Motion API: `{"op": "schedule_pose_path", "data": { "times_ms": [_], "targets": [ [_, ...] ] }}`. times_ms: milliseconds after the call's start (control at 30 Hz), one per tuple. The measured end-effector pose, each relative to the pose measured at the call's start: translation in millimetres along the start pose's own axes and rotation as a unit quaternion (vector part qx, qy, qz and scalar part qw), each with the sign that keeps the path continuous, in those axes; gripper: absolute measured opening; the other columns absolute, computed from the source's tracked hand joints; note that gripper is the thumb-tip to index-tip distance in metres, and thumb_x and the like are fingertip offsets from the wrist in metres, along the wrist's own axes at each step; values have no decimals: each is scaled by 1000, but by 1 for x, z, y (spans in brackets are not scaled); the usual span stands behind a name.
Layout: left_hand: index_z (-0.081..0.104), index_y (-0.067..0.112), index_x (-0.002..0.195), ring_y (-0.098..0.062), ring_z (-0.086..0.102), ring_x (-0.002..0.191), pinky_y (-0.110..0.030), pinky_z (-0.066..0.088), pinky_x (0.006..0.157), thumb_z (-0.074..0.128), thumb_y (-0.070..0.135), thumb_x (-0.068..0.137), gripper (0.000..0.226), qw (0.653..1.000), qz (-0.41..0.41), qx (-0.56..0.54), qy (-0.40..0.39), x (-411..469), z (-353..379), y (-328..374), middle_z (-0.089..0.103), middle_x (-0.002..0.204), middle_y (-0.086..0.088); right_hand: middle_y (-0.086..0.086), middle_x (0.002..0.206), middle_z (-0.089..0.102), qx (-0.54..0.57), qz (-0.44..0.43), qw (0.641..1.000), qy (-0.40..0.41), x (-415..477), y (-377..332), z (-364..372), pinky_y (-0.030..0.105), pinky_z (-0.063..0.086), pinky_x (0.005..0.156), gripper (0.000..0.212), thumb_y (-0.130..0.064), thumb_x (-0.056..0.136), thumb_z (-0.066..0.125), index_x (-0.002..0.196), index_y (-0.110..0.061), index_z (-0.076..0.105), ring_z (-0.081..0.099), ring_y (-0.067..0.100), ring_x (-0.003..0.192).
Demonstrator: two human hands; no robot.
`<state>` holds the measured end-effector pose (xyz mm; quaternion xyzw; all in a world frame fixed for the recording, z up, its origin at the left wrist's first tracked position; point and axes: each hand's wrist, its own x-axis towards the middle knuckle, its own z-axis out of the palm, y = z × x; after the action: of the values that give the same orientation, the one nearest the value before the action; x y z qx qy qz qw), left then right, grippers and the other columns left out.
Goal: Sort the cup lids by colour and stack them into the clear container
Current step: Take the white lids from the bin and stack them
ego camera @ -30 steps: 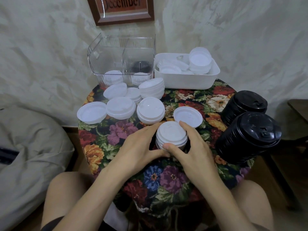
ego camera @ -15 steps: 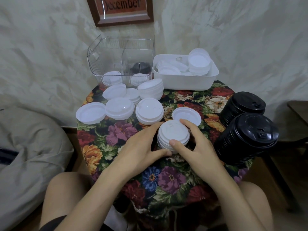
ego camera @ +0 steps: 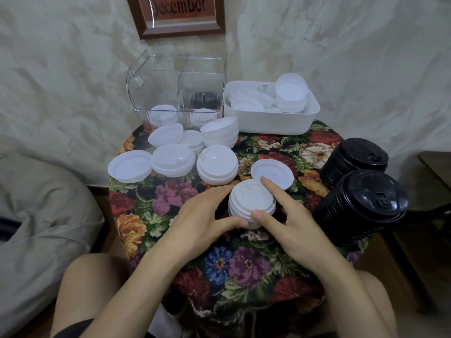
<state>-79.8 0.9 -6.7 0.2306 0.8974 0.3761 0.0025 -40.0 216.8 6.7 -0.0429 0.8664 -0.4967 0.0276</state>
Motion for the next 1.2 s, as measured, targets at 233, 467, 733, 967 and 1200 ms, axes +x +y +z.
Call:
{"op": "schedule_pose_path", "data": {
  "times_ms": [233,467,733,967,1200],
  "targets": [
    [28,50,156,20,30,137,-13,33,111,62,70,84,82,1000,8,11,-18,-2,-2,-1,36,147,44,-30,159,29,-33,-2,999,-3,1,0,2,21,26,117,73,-44,96,66,158,-44,27,25,-10,145],
    [27,49,158,9,33,145,-30,37,118,46,61,100,62,999,-2,-1,-33,-4,-5,-2,37,155,34,-30,156,32,-43,3,999,19,-4,-3,7,27,32,118,75,-46,96,67,159,-41,27,30,-6,144],
    [24,46,160,1,34,148,-39,39,117,43,56,104,60,998,7,12,-64,-2,-6,-3,36,160,26,-23,161,34,-89,1,994,67,-10,-8,14,25,35,111,75,-54,93,66,159,-40,31,33,0,145],
    [24,48,159,5,35,145,-36,39,117,44,56,105,58,998,9,2,-62,-3,-7,-2,37,157,31,-30,156,34,-62,-6,996,64,-10,-6,12,25,37,111,79,-56,91,66,158,-47,26,32,-8,140],
    [28,47,157,19,28,141,-9,27,110,47,55,103,58,997,7,-19,-69,-1,-9,3,33,153,40,-40,141,31,-64,-9,997,42,-7,-4,6,8,29,98,69,-57,92,65,153,-45,34,29,-31,119]
  ]
}}
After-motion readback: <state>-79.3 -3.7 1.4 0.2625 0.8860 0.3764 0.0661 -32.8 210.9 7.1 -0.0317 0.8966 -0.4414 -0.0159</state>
